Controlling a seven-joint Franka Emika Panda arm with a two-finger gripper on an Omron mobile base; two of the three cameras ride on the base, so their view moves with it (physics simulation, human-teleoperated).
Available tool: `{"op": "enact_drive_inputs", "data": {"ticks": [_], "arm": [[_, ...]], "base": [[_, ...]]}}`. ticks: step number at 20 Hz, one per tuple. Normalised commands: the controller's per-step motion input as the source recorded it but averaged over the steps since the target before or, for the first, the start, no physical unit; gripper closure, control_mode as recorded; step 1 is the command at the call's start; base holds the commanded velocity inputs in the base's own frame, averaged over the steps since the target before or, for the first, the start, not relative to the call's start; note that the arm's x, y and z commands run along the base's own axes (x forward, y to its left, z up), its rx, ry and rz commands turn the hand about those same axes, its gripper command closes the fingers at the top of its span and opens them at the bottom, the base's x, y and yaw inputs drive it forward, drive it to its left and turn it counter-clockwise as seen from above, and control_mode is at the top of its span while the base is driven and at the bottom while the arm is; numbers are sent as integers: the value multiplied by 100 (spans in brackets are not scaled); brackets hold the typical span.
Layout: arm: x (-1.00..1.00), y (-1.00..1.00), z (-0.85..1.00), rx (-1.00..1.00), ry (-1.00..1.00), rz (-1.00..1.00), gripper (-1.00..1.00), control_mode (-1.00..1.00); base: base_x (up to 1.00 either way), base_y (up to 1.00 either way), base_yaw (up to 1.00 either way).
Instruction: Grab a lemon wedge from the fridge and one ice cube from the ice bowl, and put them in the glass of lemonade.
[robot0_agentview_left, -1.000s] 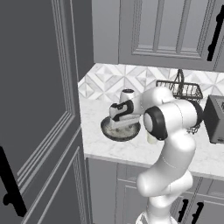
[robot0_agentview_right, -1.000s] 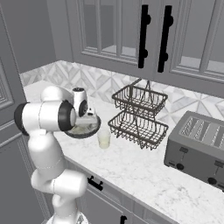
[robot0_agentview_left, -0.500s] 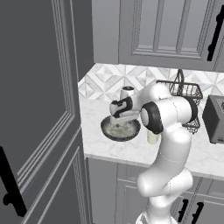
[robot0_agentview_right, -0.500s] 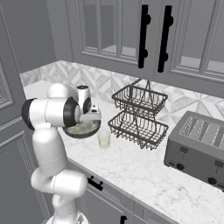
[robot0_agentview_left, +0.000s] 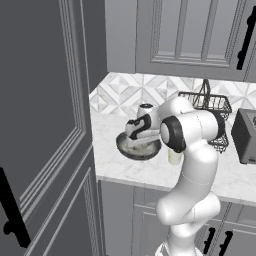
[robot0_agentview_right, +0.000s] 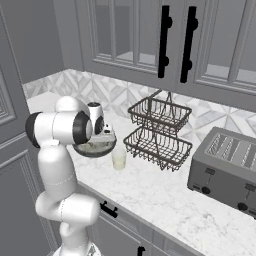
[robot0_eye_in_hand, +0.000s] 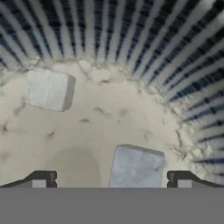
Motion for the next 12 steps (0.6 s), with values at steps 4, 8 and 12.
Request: {"op": "enact_drive_inputs", "data": {"ticks": [4,8,12], "arm": [[9,15,-9,0,0,0,-100,-100],[-3,28,0,0,0,0,-100,-100],[-16,21,0,0,0,0,-100,-100]], "base": [[0,0,0],[0,0,0],[0,0,0]]}}
